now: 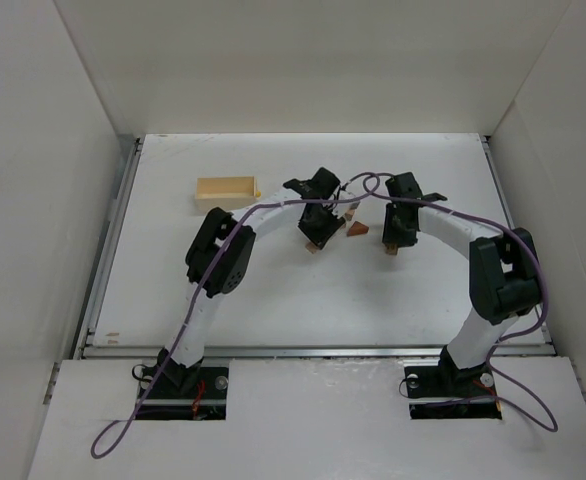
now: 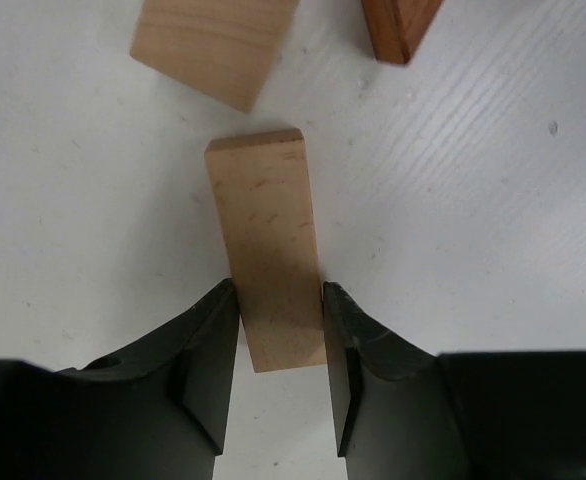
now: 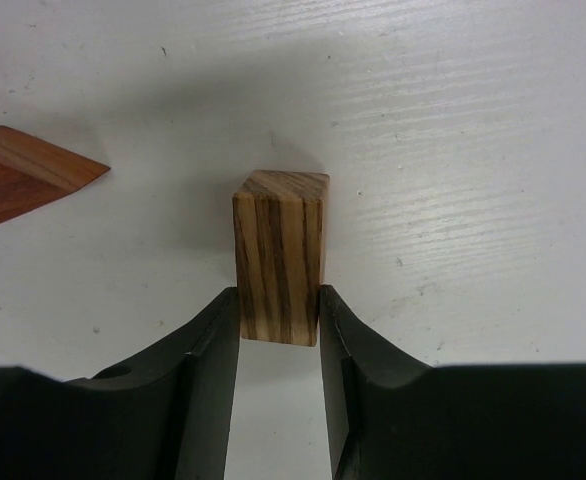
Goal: Build the wood block tower
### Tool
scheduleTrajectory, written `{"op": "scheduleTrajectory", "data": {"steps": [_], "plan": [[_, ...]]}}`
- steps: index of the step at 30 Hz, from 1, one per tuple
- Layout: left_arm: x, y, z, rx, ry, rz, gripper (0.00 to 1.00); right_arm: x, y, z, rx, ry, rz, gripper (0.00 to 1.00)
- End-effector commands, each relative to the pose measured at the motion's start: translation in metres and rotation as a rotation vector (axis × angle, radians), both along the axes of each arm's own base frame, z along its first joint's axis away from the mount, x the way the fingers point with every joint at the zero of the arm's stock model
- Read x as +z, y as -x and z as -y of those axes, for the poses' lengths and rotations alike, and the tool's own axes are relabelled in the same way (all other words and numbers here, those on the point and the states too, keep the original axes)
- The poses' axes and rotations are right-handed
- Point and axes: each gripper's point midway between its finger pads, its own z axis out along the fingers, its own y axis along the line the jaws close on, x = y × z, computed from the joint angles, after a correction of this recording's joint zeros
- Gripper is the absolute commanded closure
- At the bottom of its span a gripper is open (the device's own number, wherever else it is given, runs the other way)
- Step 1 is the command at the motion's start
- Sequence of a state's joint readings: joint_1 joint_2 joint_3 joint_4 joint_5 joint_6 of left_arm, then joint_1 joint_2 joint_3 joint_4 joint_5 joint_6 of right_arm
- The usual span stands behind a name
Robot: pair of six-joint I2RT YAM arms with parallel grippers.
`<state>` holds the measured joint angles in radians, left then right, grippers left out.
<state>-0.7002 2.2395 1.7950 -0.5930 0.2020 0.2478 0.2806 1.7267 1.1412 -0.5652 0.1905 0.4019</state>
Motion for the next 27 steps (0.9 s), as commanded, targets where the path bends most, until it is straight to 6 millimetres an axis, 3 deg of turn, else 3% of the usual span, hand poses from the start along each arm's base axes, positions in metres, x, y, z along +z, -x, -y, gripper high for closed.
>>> {"op": "scheduleTrajectory", "data": {"steps": [1,5,8,9,12,15,22,27], "plan": [[-0.002,0.028,-0.022,-0.113,-0.072,-0.042,0.93,0.016,-0.003,0.003,0.003,-0.007,0.046,0.89],[0.002,0.042,-0.034,-0.241,-0.099,-0.020,1.00,0.019,-0.004,0.003,0.003,-0.010,0.055,0.89],[0.006,0.067,-0.032,-0.382,-0.085,-0.068,1.00,0.023,-0.006,0.002,0.003,-0.015,0.073,0.89],[0.010,0.077,-0.024,-0.479,-0.064,-0.065,1.00,0.023,-0.006,0.000,0.017,-0.021,0.070,0.89],[0.015,0.084,-0.012,-0.566,-0.057,-0.040,0.98,0.024,-0.007,-0.002,0.022,-0.034,0.076,0.89],[0.009,0.090,-0.003,-0.657,-0.093,-0.009,0.97,0.027,-0.008,-0.002,0.030,-0.032,0.084,0.89],[0.003,0.087,0.005,-0.762,-0.159,0.080,0.96,0.036,-0.010,0.011,-0.014,-0.010,0.111,0.89],[-0.010,0.074,0.003,-0.811,-0.277,0.188,0.96,0.040,-0.014,0.008,-0.009,-0.024,0.126,0.89]]}}
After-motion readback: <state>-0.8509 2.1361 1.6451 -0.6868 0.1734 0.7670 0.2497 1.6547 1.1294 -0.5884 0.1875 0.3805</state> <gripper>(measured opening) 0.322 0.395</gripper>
